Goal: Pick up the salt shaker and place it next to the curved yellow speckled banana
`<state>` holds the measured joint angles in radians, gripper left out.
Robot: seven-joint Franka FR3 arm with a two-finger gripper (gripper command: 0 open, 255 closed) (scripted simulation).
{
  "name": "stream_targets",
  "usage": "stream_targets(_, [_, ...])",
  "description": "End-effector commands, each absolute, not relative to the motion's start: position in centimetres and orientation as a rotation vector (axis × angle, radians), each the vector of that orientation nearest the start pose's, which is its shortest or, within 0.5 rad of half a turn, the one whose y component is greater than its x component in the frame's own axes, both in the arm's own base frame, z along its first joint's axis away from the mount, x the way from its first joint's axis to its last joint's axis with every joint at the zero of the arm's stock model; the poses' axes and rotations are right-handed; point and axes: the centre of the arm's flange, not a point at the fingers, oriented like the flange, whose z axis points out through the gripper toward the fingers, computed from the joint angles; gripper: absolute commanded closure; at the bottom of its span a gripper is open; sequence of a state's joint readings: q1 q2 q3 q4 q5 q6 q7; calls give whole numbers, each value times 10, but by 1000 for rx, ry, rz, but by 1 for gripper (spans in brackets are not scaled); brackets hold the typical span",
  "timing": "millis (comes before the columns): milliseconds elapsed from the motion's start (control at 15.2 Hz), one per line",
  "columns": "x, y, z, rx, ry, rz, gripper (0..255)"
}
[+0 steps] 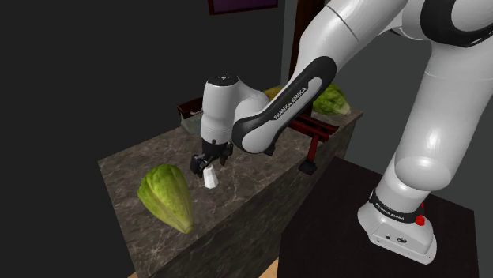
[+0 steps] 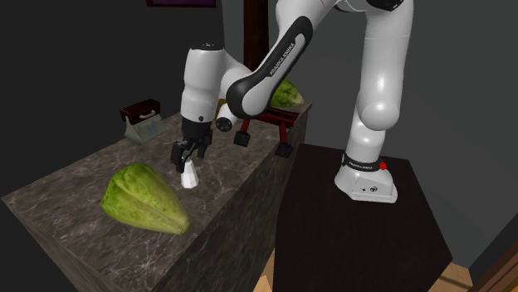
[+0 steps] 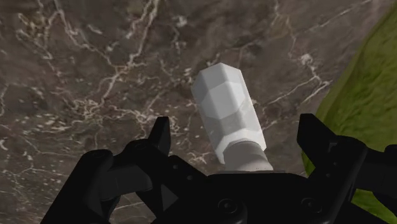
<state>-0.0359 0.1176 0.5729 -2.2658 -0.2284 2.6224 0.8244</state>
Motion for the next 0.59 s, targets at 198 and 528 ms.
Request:
stream_targets(198, [475, 288, 334, -3007, 173, -381, 0])
stream_targets(528, [475, 288, 334, -3007, 173, -381, 255])
